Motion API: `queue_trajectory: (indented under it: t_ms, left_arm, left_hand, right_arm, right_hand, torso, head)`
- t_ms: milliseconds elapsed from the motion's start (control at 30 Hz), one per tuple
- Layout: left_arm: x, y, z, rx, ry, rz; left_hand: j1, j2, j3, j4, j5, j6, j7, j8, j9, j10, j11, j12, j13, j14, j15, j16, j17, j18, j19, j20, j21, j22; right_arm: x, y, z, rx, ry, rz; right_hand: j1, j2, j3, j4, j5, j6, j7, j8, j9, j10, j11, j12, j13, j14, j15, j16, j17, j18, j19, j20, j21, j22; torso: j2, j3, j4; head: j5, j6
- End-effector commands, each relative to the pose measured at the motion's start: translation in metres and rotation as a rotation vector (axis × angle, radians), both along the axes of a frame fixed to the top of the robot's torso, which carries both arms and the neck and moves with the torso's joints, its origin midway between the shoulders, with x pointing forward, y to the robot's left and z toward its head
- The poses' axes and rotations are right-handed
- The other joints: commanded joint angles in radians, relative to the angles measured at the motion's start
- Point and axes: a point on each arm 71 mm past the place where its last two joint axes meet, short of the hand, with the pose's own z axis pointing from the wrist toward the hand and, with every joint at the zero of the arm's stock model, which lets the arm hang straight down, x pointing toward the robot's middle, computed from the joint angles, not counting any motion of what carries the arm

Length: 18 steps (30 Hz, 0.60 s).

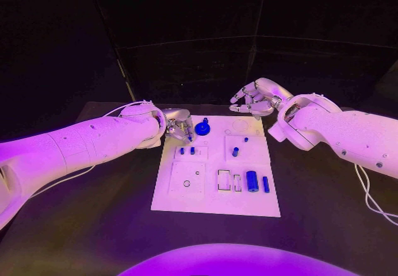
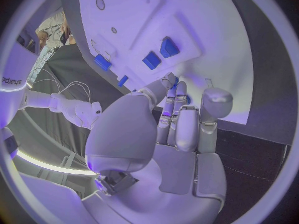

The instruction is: Assemble the parts on the task board

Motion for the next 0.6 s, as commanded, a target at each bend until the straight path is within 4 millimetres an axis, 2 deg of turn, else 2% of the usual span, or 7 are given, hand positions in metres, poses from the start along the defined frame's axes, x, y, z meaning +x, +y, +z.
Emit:
queue_trajectory:
  t_ms: [33,600]
  left_arm:
    - [-0.0002,-0.0016,-0.001,0.009,0.009,-0.004]
    - [-0.0005,-0.0025,-0.0036,0.022,0.026,0.002]
  left_hand:
    - [-0.009,-0.002,0.006,-0.003,0.0,0.005,0.003,-0.004,-0.001,0.007,0.002,-0.006,0.0,0.018,-0.006,-0.003,-0.001,-0.005,0.0,0.001,-0.006,-0.001]
    - [-0.015,-0.009,0.01,-0.002,0.0,-0.004,0.006,-0.012,-0.003,0.001,0.006,-0.017,-0.001,0.015,-0.004,-0.004,-0.006,-0.004,-0.003,0.002,-0.011,-0.003]
  right_arm:
    - [-0.0004,0.0014,0.0019,0.004,-0.01,0.009]
    - [-0.0006,0.0012,0.0018,0.003,-0.008,0.01]
  right_hand:
    - [0.008,0.001,0.001,0.004,0.004,-0.007,0.0,0.007,-0.002,-0.003,-0.001,0.002,0.001,0.005,0.004,-0.002,0.001,0.017,0.003,0.001,-0.003,0.001]
    - [0.008,0.001,0.001,0.004,0.004,-0.007,0.0,0.007,-0.002,-0.003,-0.001,0.002,0.001,0.005,0.004,-0.002,0.001,0.017,0.003,0.001,-0.003,0.001]
  torso:
    - [0.0,0.0003,0.0]
    - [0.0,0.0002,-0.0005]
  head:
    - [0.0,-0.001]
    - [-0.004,0.0]
